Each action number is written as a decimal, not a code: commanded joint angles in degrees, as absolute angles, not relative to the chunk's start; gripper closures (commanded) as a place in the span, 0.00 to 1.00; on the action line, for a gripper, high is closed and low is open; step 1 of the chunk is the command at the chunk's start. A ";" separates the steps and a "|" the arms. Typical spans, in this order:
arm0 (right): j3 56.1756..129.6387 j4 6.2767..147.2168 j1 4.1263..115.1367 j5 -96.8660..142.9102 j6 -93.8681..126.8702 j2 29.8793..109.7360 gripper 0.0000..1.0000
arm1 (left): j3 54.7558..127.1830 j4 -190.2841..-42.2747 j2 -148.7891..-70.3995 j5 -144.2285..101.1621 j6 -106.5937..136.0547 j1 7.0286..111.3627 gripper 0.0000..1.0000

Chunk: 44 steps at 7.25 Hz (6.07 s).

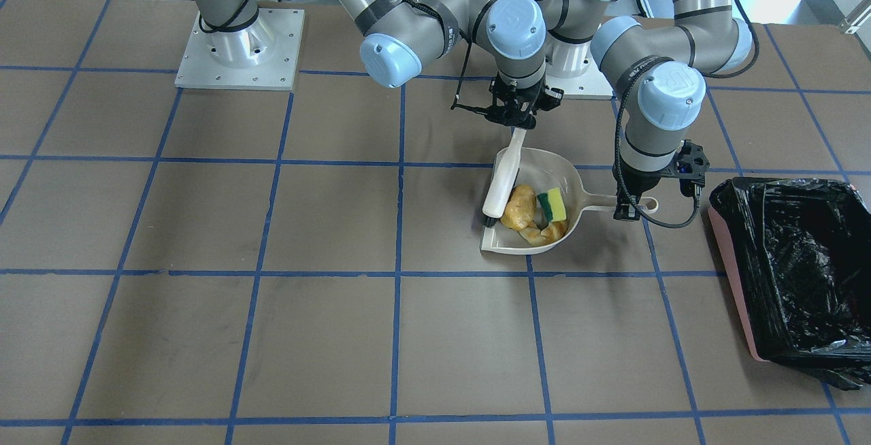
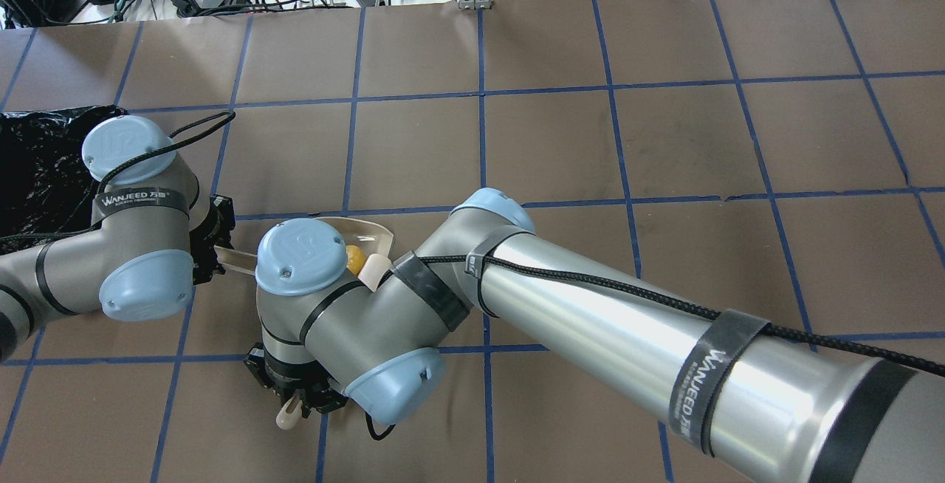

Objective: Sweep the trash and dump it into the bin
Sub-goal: 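Sweep the yellow potato into the dustpan with the brush in the right gripper, then lift the dustpan over the trash bag with the left gripper while the right withdraws, then tip the dustpan into the trash bag while the right gripper releases the brush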

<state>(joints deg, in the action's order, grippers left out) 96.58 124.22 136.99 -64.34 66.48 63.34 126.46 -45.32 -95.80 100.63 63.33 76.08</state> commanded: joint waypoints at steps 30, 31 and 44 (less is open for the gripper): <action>100.55 109.33 67.85 -95.89 -23.82 69.08 0.69 | 63.37 -67.25 -124.26 82.20 28.41 42.20 1.00; 100.46 109.51 67.85 -95.98 -23.91 68.47 0.29 | 63.20 -62.80 -125.58 80.70 25.43 41.84 1.00; 81.92 81.39 69.07 -95.02 -19.87 87.89 0.00 | 76.53 -36.09 -115.06 47.38 -15.20 41.48 1.00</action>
